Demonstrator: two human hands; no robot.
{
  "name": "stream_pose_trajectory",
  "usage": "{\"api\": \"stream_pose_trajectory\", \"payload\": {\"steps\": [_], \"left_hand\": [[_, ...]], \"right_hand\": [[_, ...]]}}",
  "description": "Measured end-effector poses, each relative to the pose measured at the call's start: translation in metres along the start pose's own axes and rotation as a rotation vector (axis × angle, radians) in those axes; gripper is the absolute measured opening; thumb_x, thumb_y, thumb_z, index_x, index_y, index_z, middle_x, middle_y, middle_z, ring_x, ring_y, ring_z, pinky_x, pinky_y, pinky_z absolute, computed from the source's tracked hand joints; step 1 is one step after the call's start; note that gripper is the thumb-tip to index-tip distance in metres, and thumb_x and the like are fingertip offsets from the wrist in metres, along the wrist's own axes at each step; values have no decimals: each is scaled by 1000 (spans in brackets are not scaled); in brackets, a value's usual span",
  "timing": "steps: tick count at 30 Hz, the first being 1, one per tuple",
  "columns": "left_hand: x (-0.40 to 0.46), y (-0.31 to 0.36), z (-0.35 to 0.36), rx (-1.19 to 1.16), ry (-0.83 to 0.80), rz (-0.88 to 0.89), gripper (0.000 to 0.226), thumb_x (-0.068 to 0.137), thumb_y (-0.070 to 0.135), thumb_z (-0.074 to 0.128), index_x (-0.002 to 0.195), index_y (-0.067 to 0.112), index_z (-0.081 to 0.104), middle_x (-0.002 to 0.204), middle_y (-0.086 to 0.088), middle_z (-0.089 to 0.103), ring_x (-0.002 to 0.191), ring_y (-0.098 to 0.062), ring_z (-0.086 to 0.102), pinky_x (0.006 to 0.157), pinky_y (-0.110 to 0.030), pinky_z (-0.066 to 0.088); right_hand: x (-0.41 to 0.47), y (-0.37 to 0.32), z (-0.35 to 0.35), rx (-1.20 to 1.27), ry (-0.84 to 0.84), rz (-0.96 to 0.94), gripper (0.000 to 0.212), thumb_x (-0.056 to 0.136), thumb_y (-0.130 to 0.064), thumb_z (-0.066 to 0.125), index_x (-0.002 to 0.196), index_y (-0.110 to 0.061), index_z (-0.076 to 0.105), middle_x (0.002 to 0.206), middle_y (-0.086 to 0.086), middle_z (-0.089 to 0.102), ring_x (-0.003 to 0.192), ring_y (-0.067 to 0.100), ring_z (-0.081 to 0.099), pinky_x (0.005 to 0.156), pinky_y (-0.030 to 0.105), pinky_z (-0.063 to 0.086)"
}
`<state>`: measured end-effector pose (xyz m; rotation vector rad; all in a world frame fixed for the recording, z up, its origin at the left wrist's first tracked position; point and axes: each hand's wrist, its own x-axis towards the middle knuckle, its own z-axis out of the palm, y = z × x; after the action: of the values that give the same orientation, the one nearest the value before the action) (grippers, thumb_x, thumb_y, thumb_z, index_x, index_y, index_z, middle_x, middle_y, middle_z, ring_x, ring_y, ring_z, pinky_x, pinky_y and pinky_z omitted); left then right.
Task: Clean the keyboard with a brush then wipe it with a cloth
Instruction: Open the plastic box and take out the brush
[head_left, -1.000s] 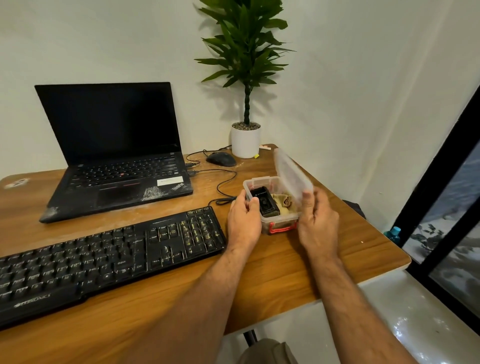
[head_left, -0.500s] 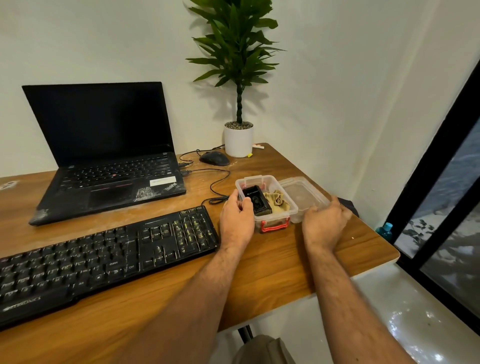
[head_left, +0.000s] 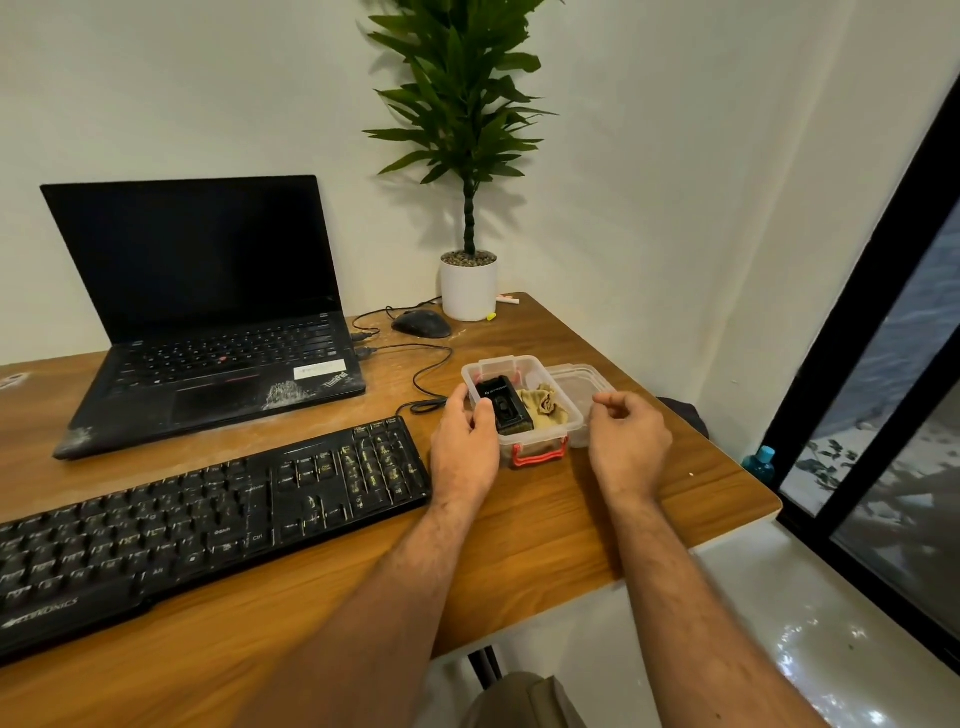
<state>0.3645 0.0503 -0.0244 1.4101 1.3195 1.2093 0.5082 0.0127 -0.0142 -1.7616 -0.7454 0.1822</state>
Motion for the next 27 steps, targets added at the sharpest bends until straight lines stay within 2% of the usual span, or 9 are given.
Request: {"api": "stream_pose_trajectory", "payload": {"steps": [3,6,8,10,12,16,21,24,27], "left_hand": [[-1,1,0,6,22,-19,44,105,34,42,148,27,39,94,5,70,77,-10,69,64,-28,59],[0,2,0,29,16,-21,42,105,33,43,146,26,41,89,1,71,74,-19,70,66,-38,61],[-1,3,0,35,17,-13,41,104,33,44,145,26,43,84,0,71,75,-25,71,69,-44,60],[-2,4,-1,22,12,-13,41,104,33,45,144,26,44,82,0,71,76,-26,71,70,-48,60],[-2,4,-1,17,12,-16,41,104,33,46,145,27,44,80,2,70,77,-24,70,72,-48,59],[-2,4,-1,5,3,-8,40,104,32,46,144,27,44,78,4,66,71,-19,67,69,-43,60],[0,1,1,35,14,17,41,105,32,46,145,26,44,78,8,64,64,-7,62,53,-21,49],[1,1,1,36,16,20,41,105,32,46,145,25,44,84,6,68,68,-10,67,53,-19,50],[0,3,1,39,26,29,41,105,30,46,145,23,44,82,6,65,63,-8,63,48,-12,45]], "right_hand": [[-4,-19,-2,15,-42,-173,16,96,-20,66,110,-23,73,112,-6,69,95,3,62,75,15,52],[-6,-50,10,-164,-333,-283,20,95,-20,65,112,-24,75,108,-12,67,95,5,65,83,27,59],[-6,-68,22,-414,-471,-308,21,91,-17,66,108,-20,77,106,-2,73,95,17,69,84,36,59],[-6,-80,31,-572,-520,-287,21,89,-19,69,107,-11,73,102,6,73,91,22,66,77,36,56],[-5,-87,38,-636,-536,-248,25,89,-22,69,110,-9,68,106,8,70,90,24,61,73,35,50],[4,-95,47,-688,-563,-176,37,88,-35,72,117,-12,66,116,7,68,98,24,62,76,36,48],[6,-95,51,-752,-596,-147,46,85,-42,74,120,-13,65,117,6,68,91,21,57,74,36,47],[7,-93,52,-703,-583,-79,52,79,-45,78,118,-13,64,111,6,68,97,23,64,80,36,54],[11,-91,51,-572,-584,3,49,75,-44,83,107,-14,61,100,4,67,95,24,66,86,40,56]]}}
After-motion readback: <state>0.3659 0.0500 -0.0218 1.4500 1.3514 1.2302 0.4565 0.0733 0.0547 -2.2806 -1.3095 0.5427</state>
